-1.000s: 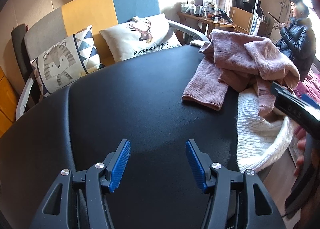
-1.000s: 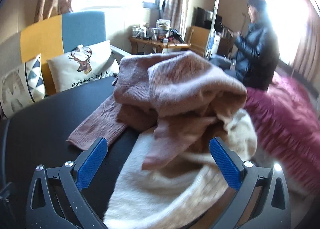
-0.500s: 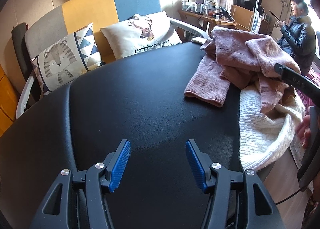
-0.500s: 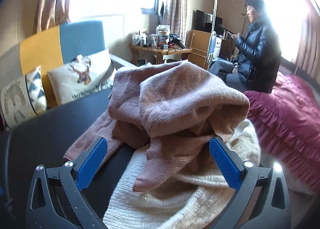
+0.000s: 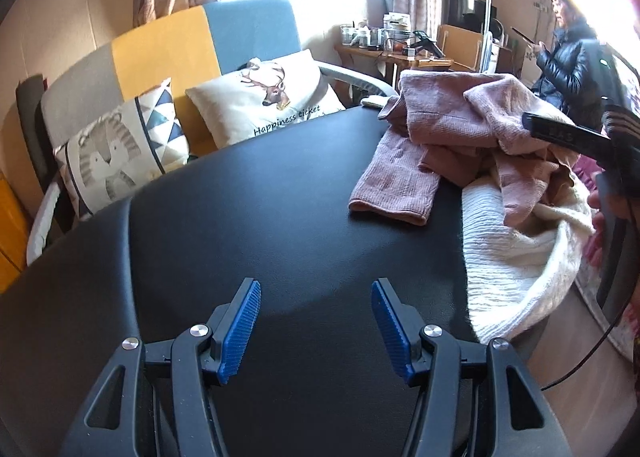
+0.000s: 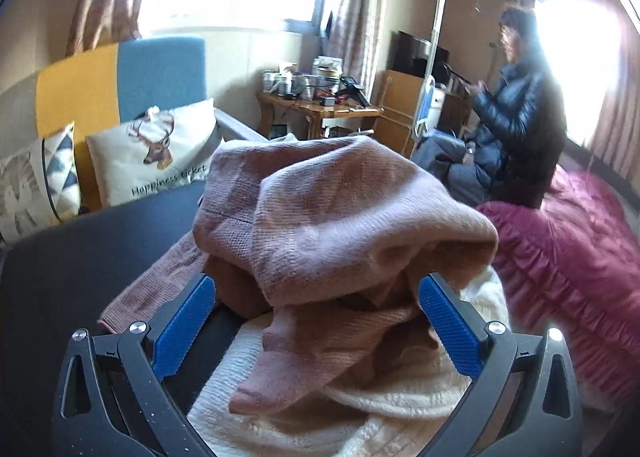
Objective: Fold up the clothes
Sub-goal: 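Close the right gripper on the pink sweater's edge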
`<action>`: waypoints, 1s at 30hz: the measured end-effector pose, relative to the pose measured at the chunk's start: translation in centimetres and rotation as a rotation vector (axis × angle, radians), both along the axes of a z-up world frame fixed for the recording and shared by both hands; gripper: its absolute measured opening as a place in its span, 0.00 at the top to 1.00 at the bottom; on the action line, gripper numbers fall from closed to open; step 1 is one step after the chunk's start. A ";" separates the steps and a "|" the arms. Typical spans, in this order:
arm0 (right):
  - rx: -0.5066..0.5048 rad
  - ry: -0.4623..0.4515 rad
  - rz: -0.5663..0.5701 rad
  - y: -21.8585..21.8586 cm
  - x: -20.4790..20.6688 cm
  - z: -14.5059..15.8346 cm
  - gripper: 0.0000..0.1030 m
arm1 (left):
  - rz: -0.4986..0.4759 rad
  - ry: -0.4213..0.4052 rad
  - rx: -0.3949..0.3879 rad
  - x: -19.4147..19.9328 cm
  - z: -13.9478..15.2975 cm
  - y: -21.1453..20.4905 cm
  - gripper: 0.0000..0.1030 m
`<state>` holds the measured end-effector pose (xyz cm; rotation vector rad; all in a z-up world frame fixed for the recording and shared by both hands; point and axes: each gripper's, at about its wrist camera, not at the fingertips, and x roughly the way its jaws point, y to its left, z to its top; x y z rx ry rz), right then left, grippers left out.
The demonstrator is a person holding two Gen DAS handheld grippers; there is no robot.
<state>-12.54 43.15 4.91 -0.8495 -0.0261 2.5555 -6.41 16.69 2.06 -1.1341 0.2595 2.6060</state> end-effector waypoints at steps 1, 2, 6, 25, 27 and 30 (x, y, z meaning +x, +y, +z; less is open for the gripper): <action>0.021 -0.010 0.002 -0.1 -0.4 -0.2 0.00 | -0.006 -0.001 -0.001 -0.3 0.0 0.3 0.43; 0.022 -0.018 0.001 0.0 -0.6 -0.3 0.00 | -0.011 -0.007 -0.001 -0.7 0.1 0.6 0.43; -0.010 -0.018 -0.035 1.3 -1.3 -0.6 0.00 | -0.046 -0.056 0.008 -2.7 0.7 2.2 0.43; -0.272 0.014 -0.168 7.6 -4.7 -4.1 0.21 | -0.001 -0.134 0.007 -2.5 -3.7 0.9 0.43; -0.251 0.020 -0.162 7.4 -4.9 -4.1 0.41 | -0.003 -0.144 0.005 -2.5 -4.0 1.0 0.43; -0.198 0.031 -0.139 6.9 -4.9 -3.9 0.75 | -0.006 -0.156 0.001 -2.4 -4.5 1.2 0.43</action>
